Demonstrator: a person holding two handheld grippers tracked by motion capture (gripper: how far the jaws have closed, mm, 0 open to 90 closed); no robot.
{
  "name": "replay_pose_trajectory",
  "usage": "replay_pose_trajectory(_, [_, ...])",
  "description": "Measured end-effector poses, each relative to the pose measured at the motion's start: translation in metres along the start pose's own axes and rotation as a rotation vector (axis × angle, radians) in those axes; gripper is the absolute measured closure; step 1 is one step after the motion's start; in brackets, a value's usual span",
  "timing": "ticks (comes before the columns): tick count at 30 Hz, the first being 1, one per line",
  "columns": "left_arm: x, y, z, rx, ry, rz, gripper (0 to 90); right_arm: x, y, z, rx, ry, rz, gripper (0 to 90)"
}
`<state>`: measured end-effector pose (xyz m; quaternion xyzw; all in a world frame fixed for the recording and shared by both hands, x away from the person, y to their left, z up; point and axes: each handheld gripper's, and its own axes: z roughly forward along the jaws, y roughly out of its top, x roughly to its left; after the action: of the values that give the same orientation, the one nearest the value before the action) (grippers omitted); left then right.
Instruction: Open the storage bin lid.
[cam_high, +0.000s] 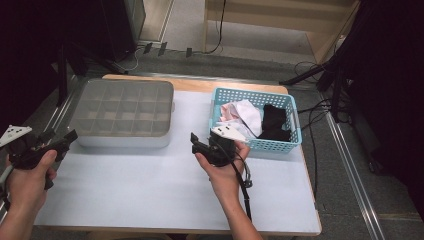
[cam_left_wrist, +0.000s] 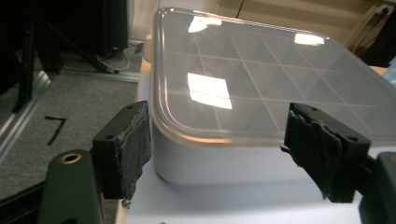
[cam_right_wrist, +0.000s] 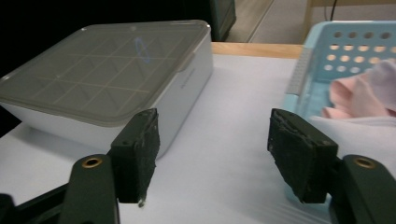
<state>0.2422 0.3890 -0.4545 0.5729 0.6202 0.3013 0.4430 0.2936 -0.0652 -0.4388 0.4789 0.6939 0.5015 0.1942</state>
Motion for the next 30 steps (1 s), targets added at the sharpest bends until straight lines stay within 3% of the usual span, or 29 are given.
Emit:
replay_pose_trajectory(4, [0.008,0.007,0.006,0.0,0.014,-0.019,31.5,0.011,0.005,0.012,0.001,0.016,-0.006,37.9])
replay_pose_trajectory(8, [0.014,0.011,0.014,0.009,0.023,-0.004,38.1,0.02,0.008,0.026,0.011,0.023,-0.018,39.5])
replay_pose_trajectory(13, [0.02,0.01,0.025,0.019,-0.015,-0.018,44.5,0.028,0.01,0.043,0.026,0.037,-0.01,38.6])
replay_pose_trajectory(15, [0.023,0.009,0.028,0.024,-0.027,-0.027,45.5,0.031,0.011,0.049,0.026,0.021,-0.024,38.5])
replay_pose_trajectory(23, [0.03,0.017,0.038,0.013,-0.066,-0.057,43.9,0.034,0.018,0.069,0.022,-0.001,-0.004,38.5])
replay_pose_trajectory(30, [0.036,0.024,0.046,0.029,-0.066,-0.07,43.3,0.035,0.024,0.085,0.037,-0.015,0.004,39.5])
